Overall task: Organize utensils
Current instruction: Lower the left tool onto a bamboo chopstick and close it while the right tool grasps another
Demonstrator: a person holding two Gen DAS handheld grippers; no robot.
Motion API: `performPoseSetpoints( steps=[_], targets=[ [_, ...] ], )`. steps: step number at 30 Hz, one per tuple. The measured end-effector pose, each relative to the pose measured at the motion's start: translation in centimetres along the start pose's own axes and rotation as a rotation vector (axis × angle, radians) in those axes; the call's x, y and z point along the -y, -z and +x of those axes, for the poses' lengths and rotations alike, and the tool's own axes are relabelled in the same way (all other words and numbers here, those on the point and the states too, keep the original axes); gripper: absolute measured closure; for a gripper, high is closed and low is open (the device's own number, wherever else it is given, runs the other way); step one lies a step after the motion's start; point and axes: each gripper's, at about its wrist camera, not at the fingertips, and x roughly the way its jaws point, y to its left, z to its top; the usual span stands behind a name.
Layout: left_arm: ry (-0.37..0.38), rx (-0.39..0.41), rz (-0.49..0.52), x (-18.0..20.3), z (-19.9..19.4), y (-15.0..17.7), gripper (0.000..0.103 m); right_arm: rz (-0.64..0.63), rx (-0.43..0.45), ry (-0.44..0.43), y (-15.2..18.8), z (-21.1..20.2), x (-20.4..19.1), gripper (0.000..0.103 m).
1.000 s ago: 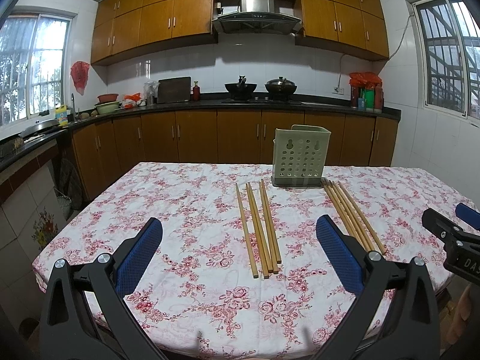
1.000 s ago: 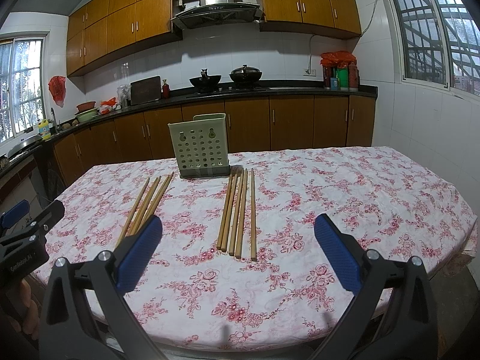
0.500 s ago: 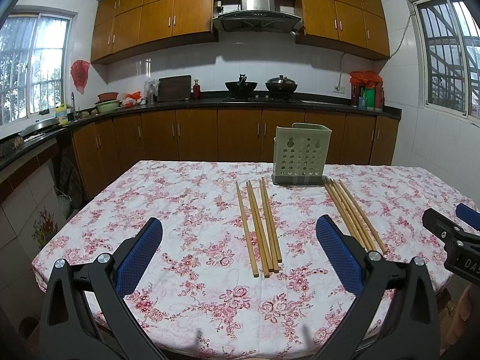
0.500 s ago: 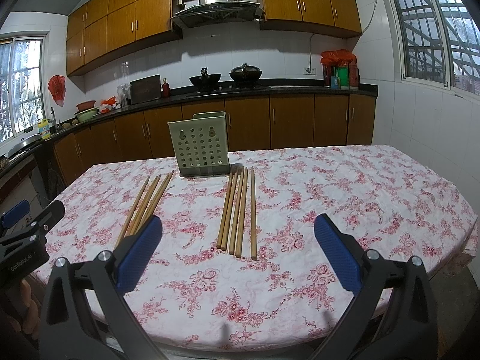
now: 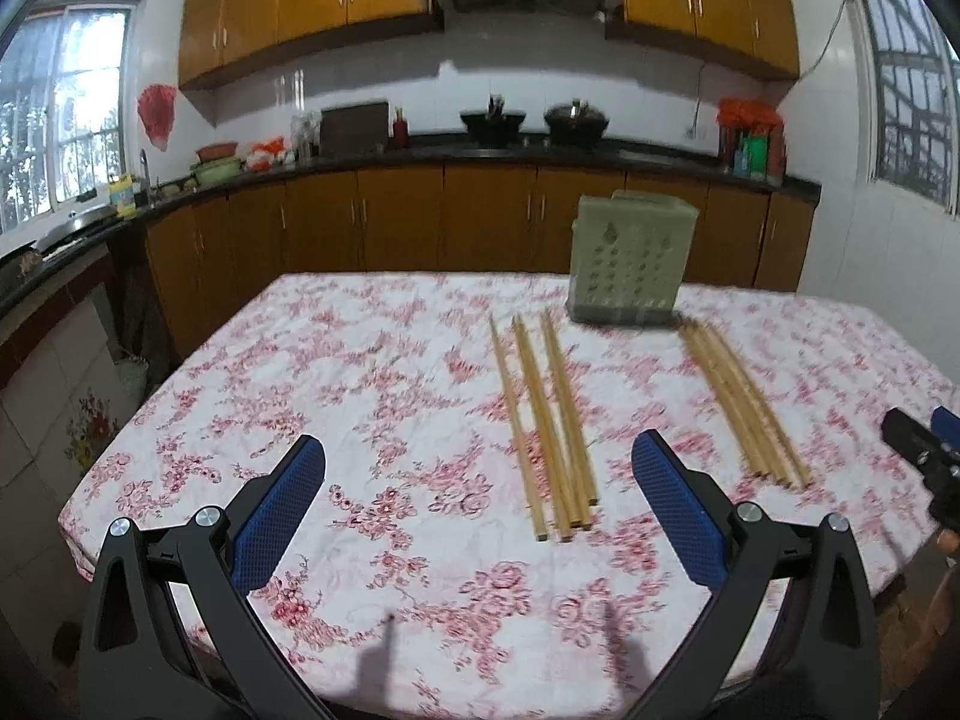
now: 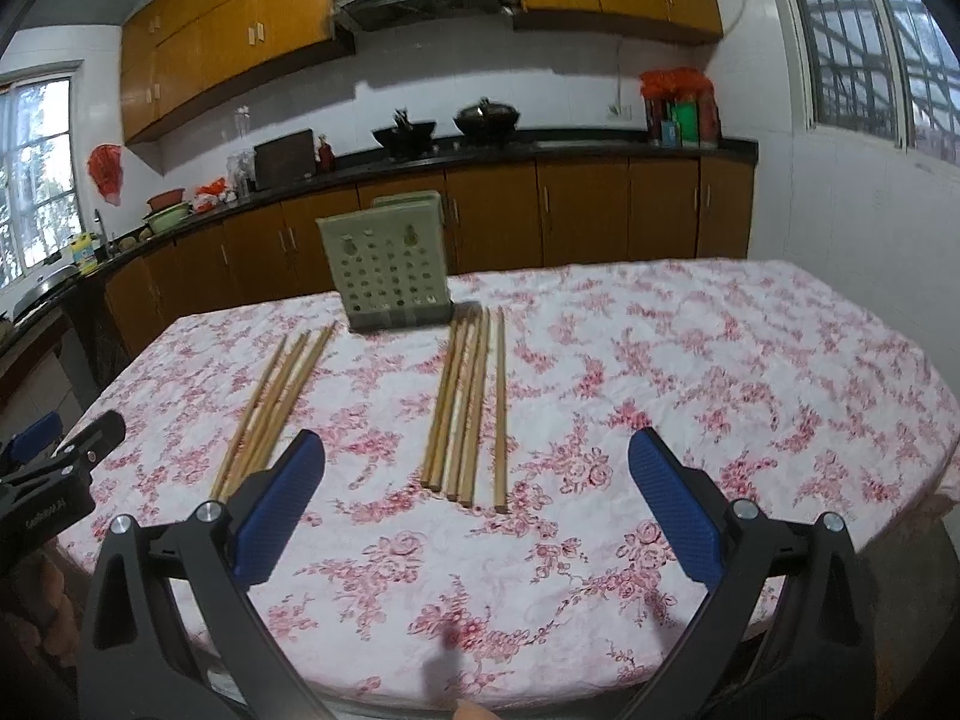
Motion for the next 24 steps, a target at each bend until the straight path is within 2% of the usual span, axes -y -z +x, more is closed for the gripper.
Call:
performPoseSetpoints(
  steps=[3, 8, 13, 16, 20, 24],
  targets=[
    [-0.024, -0.061, 0.028, -0.1, 2.2, -0.5, 0.003, 0.022, -0.066, 0.018, -0.6, 2.4, 0.9, 0.007],
    [-0.008, -0.155, 0.04, -0.3, 5.8, -1.3, 0.029, 0.042, -0.181, 0.03, -1.4, 6.7, 1.7, 0.023],
    [0.04, -0.253, 0.011, -0.4, 9.5, -1.9, 0.049, 0.09, -0.295, -0.006, -1.7, 11.2, 2.4, 0.056],
    [0.079, -0.296, -0.008, -0.4, 10.7, -1.8, 0.061, 0.105, -0.346, -0.018, -1.7, 13.1, 2.6, 0.067],
    [0.135, -0.348, -0.02, 0.0, 12.1, -1.4, 0.075, 0.102, -0.379, -0.036, -1.6, 14.5, 2.3, 0.074],
    [0.154, -0.374, -0.008, 0.5, 12.8, -1.1, 0.082, 0.058, -0.375, -0.014, -1.6, 15.0, 1.7, 0.079]
  ],
)
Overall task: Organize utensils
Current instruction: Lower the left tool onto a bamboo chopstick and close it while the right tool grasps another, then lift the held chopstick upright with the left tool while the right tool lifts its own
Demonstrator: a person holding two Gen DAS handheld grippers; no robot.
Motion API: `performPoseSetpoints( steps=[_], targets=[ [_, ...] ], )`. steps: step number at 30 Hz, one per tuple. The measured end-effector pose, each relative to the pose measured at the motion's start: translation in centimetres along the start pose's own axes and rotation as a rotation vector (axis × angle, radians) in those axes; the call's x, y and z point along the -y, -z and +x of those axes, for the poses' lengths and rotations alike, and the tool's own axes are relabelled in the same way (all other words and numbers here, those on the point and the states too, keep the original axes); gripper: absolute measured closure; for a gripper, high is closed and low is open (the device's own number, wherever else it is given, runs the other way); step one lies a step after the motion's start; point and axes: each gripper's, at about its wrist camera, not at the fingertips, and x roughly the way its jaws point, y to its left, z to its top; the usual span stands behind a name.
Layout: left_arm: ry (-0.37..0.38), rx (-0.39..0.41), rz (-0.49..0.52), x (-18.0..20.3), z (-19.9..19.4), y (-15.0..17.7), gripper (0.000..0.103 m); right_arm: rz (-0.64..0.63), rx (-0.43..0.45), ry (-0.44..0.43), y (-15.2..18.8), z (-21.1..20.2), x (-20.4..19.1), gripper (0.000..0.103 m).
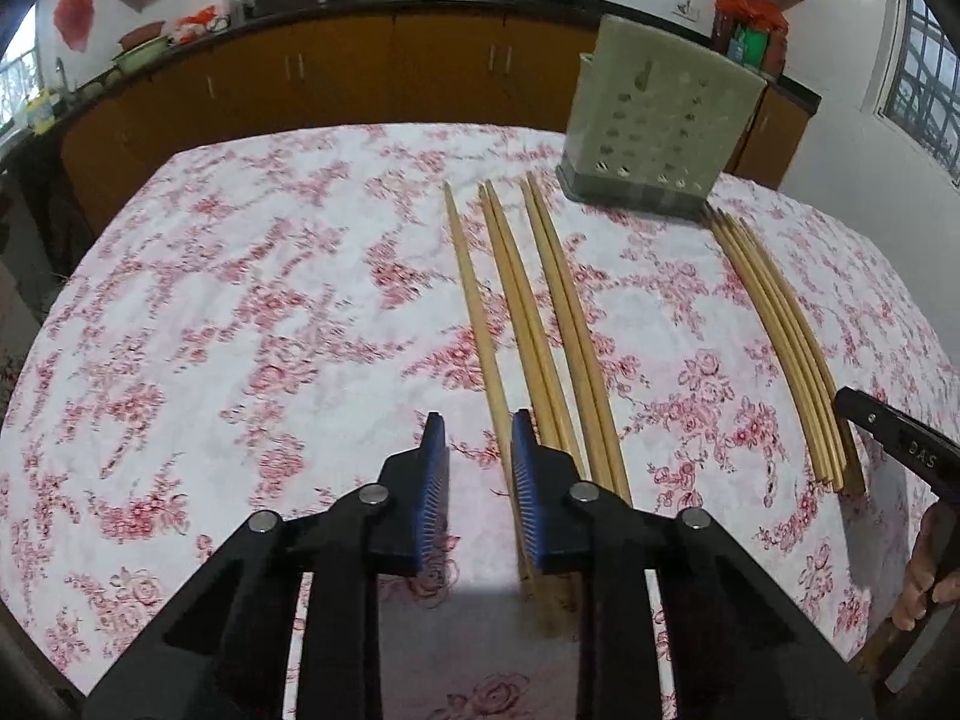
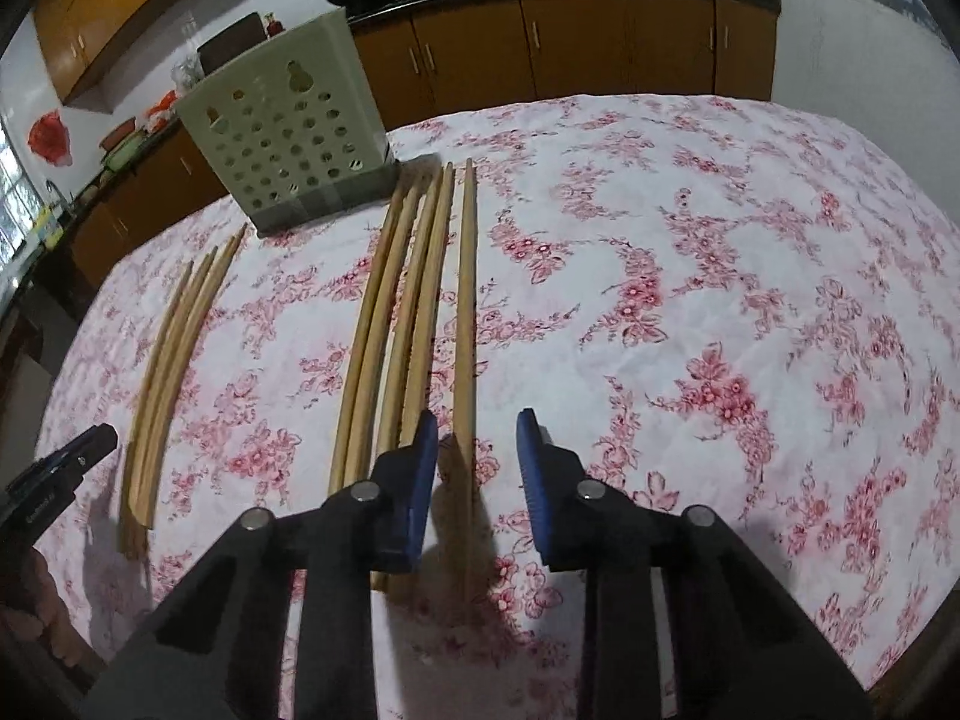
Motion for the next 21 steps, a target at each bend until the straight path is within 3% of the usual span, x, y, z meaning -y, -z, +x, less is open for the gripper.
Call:
performPoseSetpoints(
  steps=[6, 11, 21],
  targets=[
    [0.002, -0.032, 0.026, 1.0, 0.9, 0.2, 0.088, -0.017, 0.006, 0.023, 0.0, 0.0, 0.2, 0.09],
    [-0.018, -0.036, 0.032, 1.0, 1.1, 0.2, 0.093, -0.025, 0.009, 0.032, 0.2, -0.1, 0.1, 0.09],
    [-0.066, -0.026, 0.023, -1.1, 2.7, -1.8, 0.095, 0.006, 0.021, 0.048, -1.2, 0.7, 1.0, 0.095]
  ],
)
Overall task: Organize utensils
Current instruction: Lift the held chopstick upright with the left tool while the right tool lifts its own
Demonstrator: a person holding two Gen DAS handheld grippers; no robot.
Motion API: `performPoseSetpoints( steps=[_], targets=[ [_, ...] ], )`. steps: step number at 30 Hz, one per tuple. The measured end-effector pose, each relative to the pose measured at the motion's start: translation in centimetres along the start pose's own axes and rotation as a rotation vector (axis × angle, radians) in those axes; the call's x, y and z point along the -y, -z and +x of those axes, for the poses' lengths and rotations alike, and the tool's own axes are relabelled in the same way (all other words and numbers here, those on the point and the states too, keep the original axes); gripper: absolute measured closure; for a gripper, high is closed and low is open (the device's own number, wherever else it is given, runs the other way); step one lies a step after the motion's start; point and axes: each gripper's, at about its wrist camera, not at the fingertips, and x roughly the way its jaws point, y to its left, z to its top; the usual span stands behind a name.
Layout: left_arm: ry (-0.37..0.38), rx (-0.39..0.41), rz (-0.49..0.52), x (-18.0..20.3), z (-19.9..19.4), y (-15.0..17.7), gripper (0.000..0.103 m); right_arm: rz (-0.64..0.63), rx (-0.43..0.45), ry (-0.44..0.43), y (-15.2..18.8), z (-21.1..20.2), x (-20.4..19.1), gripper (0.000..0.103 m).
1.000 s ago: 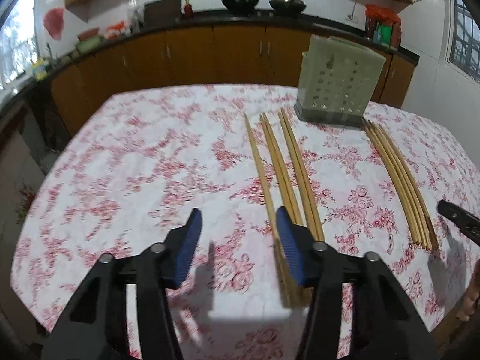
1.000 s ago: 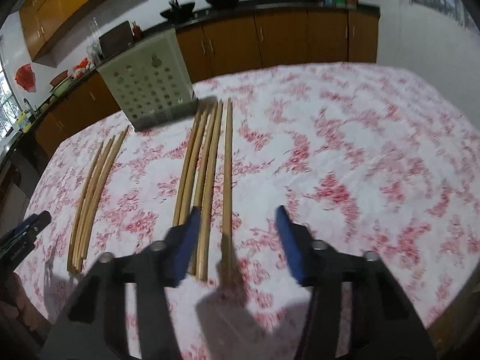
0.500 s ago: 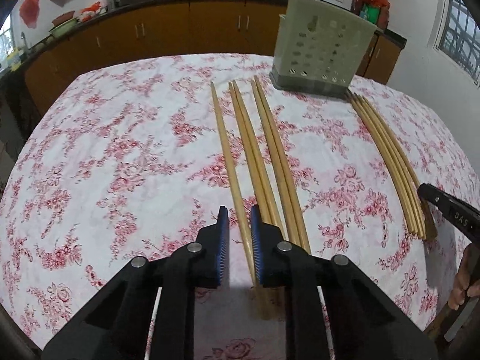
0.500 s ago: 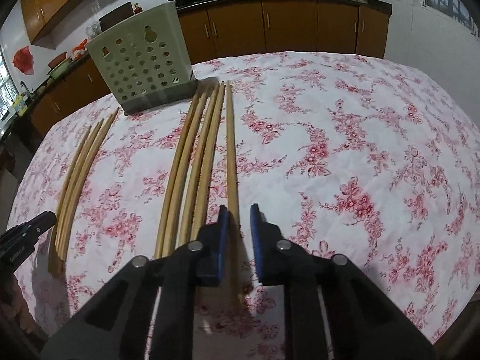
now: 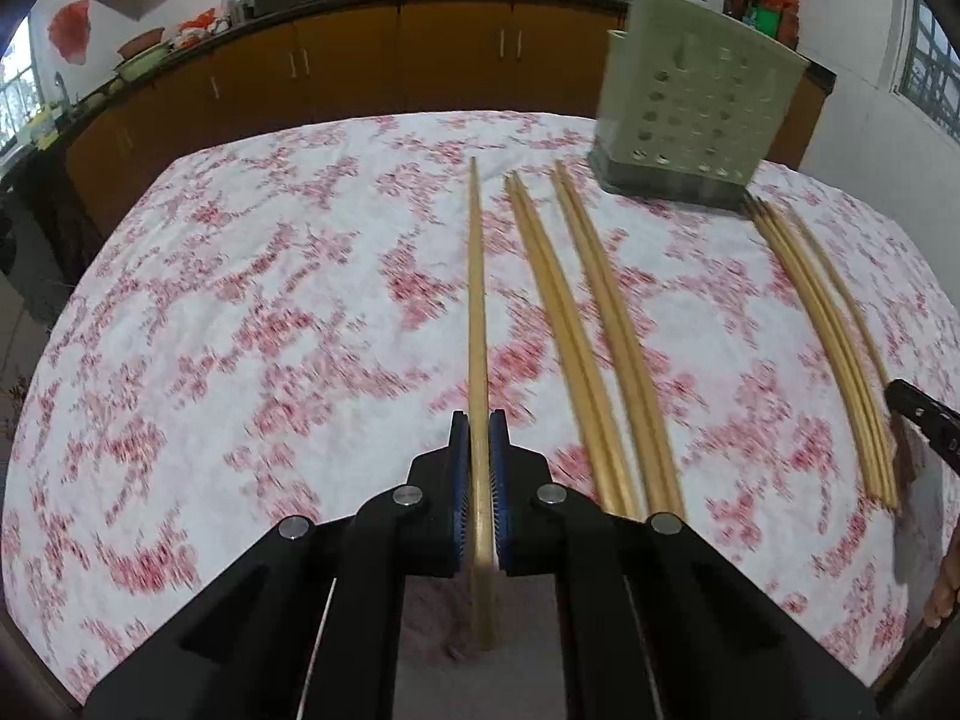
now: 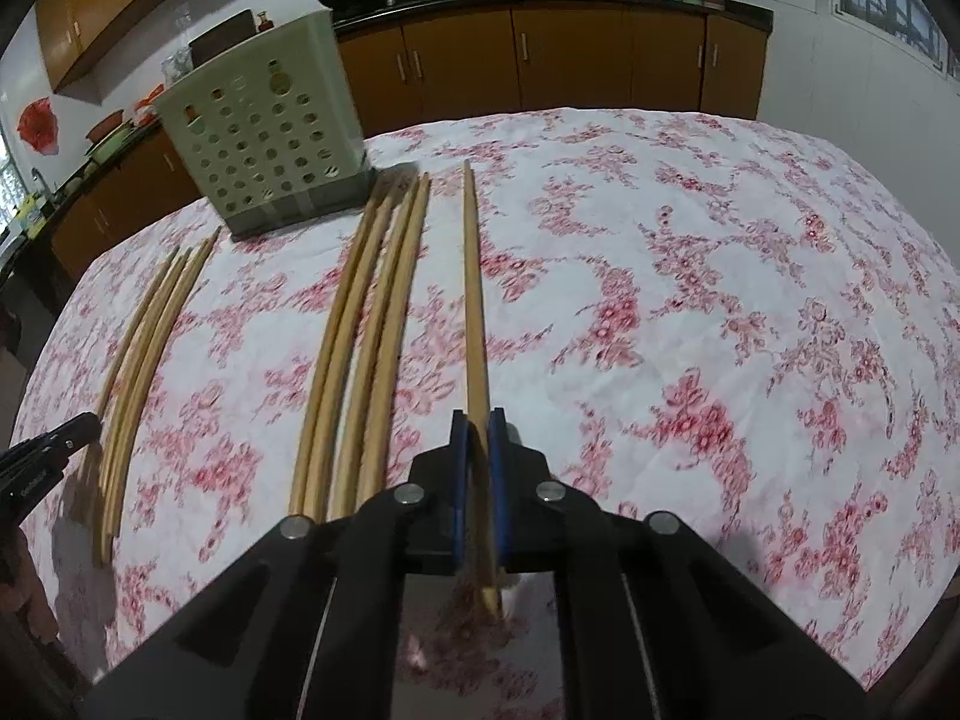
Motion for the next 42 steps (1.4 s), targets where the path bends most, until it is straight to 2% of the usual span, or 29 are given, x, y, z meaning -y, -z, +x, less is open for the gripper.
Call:
performPoseSetpoints(
  steps=[6, 16, 23, 36, 42],
  targets=[
    [-0.019, 0.01, -0.021, -1.3, 1.1, -1.2, 0.095, 0.012, 0.007, 0.009, -1.3, 1.0, 0.5, 0.094],
    [-0.02, 0.042, -0.004, -1.1, 0.3, 0.3, 0.095, -0.022, 0.022, 0.026, -0.1, 0.4, 0.1, 0.094],
    [-0.004, 0.033, -0.008, -1.4, 0.0, 0.0, 0.095, -0.012, 0.034, 0.014, -0.2, -0.3, 0.3, 0.095],
    [0.007, 0.311, -0.097, -3.5, -8.2, -5.1, 0.095, 0.011, 0.294, -0.028, -4.8, -7.7, 1.0, 0.095],
    [0.007, 0.377, -0.13, -4.4, -10.0, -7.1, 0.095, 0.025, 0.382, -0.044, -6.7, -9.9, 1.3, 0.095]
  ],
)
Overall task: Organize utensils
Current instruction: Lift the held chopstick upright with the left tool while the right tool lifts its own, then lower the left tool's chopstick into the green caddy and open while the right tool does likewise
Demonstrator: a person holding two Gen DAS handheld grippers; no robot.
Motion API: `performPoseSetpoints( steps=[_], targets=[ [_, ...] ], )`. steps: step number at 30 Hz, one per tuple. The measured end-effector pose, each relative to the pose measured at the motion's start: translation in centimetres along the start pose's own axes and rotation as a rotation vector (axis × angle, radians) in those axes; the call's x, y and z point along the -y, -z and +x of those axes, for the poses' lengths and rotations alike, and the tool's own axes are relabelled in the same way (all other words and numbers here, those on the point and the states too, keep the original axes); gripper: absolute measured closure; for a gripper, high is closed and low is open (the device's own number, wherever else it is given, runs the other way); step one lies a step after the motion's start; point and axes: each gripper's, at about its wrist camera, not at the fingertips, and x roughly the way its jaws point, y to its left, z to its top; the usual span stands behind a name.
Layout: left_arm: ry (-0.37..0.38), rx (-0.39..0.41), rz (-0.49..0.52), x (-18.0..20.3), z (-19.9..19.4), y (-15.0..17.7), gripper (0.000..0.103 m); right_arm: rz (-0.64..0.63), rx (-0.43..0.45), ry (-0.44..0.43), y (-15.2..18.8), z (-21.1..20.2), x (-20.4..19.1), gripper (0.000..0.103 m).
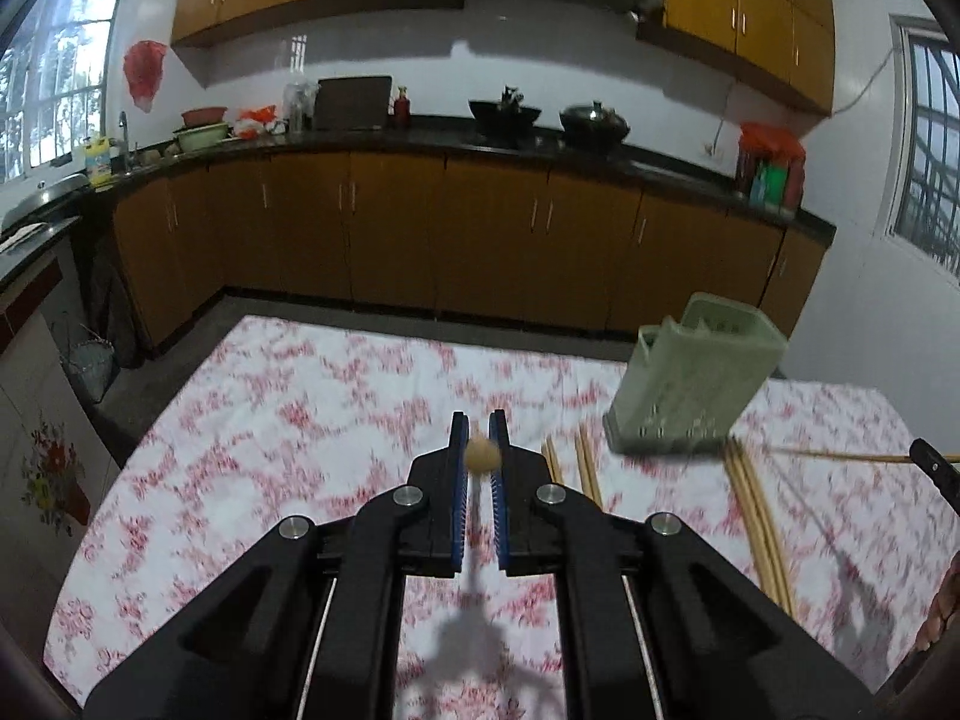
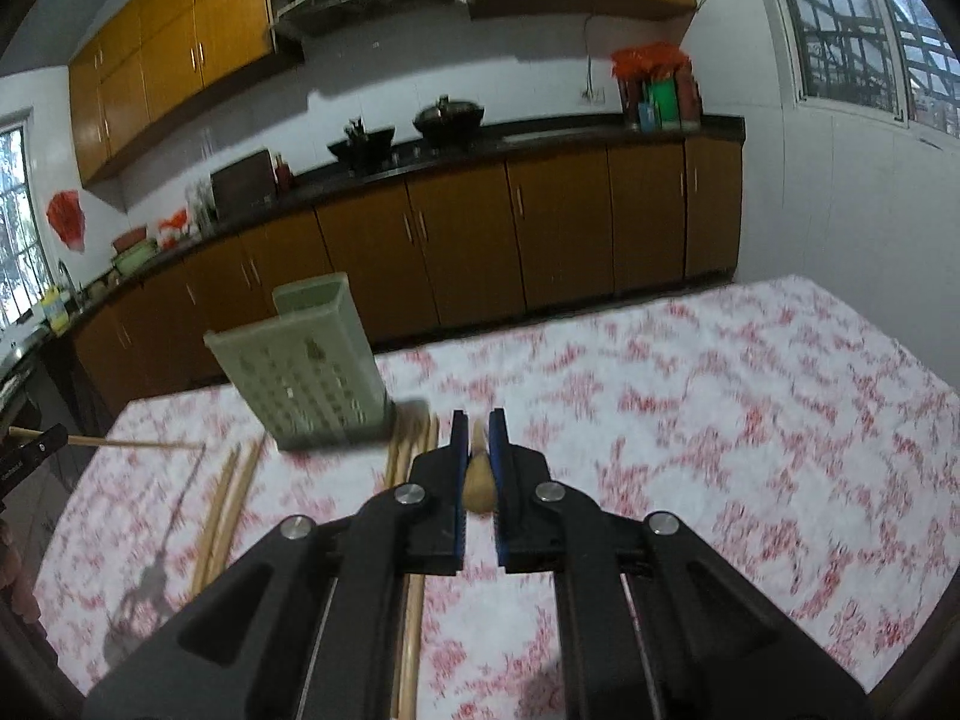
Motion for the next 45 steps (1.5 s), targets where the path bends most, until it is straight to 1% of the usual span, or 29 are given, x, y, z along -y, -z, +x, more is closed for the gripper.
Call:
performPoseSetpoints(
  steps=[10, 12, 15, 19, 24, 29, 32, 35, 40, 43, 45],
  targets=[
    [-0.003, 0.051, 0.01, 0.1, -0.3, -2.4, 0.095, -0.003, 0.066, -0.003, -2.8, -0.2, -0.2, 0.095],
    [-0.006, 0.058, 0.013, 0.2, -0.3, -3.0, 0.095, -0.01, 0.077, -0.002, -3.8, -0.1, -0.3, 0.095],
    [-0.002, 0.084, 0.018, 0.6, -0.8, -4.3, 0.095, -0.02, 0.121, -0.007, -5.6, -0.9, -0.8, 0.095],
    [0.021, 0.157, 0.028, 1.8, -2.2, -7.1, 0.095, -0.014, 0.22, -0.048, -9.6, -2.7, -1.7, 0.095],
    [0.088, 0.269, 0.023, 4.3, -4.3, -10.5, 0.095, 0.011, 0.332, -0.127, -13.7, -4.8, -3.5, 0.095],
    [0.153, 0.35, 0.022, 7.4, -4.4, -12.1, 0.095, -0.011, 0.388, -0.185, -15.6, -4.1, -6.0, 0.095],
    [0.179, 0.365, 0.027, 8.9, -3.2, -12.0, 0.095, -0.033, 0.38, -0.199, -15.8, -2.5, -6.9, 0.095],
    [0.2, 0.344, 0.028, 9.7, -1.4, -11.5, 0.095, -0.053, 0.341, -0.194, -15.4, 0.0, -7.5, 0.095],
    [0.225, 0.239, 0.009, 10.1, 2.2, -9.6, 0.095, -0.064, 0.249, -0.179, -13.7, 3.1, -7.6, 0.095],
    [0.229, 0.194, 0.01, 9.9, 3.4, -8.9, 0.095, -0.067, 0.206, -0.174, -13.0, 4.4, -7.7, 0.095],
    [0.234, 0.178, 0.008, 9.7, 3.5, -8.7, 0.095, -0.067, 0.188, -0.173, -12.6, 4.9, -7.7, 0.094]
  ],
)
